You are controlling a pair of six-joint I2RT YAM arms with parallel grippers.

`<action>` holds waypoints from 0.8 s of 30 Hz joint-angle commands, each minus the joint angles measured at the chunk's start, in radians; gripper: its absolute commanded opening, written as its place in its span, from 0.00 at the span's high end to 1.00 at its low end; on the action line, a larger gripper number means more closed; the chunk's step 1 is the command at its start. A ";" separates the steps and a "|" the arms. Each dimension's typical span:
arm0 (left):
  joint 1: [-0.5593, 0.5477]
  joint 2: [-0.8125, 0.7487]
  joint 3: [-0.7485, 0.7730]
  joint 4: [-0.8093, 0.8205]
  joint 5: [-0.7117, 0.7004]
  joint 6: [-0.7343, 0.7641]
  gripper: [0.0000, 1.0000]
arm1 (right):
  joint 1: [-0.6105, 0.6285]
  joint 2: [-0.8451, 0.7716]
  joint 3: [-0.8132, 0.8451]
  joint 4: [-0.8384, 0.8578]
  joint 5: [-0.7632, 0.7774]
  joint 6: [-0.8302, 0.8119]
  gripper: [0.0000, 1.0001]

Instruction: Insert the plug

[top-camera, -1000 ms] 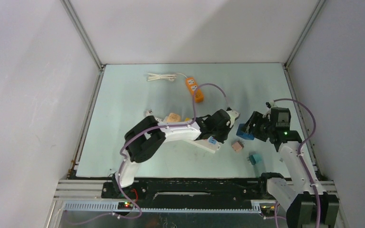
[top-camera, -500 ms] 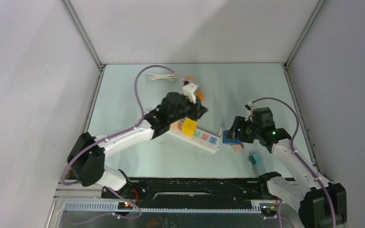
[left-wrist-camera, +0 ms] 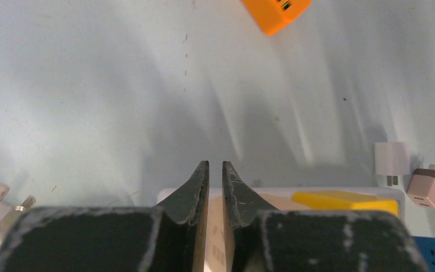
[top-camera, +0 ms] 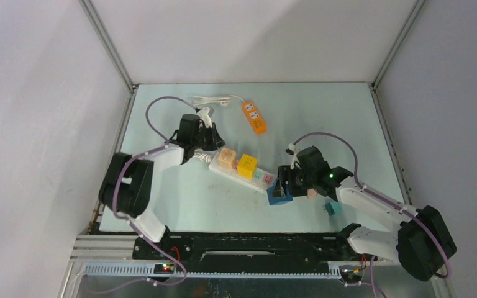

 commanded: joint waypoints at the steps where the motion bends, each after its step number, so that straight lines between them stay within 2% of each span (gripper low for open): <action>1: 0.038 0.136 0.147 -0.003 0.153 -0.018 0.86 | 0.069 0.033 0.045 0.075 0.038 0.035 1.00; 6: 0.042 0.261 0.212 -0.036 0.156 0.001 0.91 | 0.098 0.102 0.045 0.107 0.030 0.035 1.00; 13: 0.044 0.254 0.109 -0.039 0.094 0.010 0.99 | 0.018 0.154 0.049 0.120 0.066 -0.018 1.00; 17: 0.044 0.206 -0.032 0.062 0.092 -0.059 1.00 | -0.026 0.209 0.105 0.084 0.106 -0.081 1.00; 24: 0.034 0.051 -0.360 0.346 0.034 -0.238 1.00 | -0.068 0.246 0.203 0.020 0.131 -0.157 1.00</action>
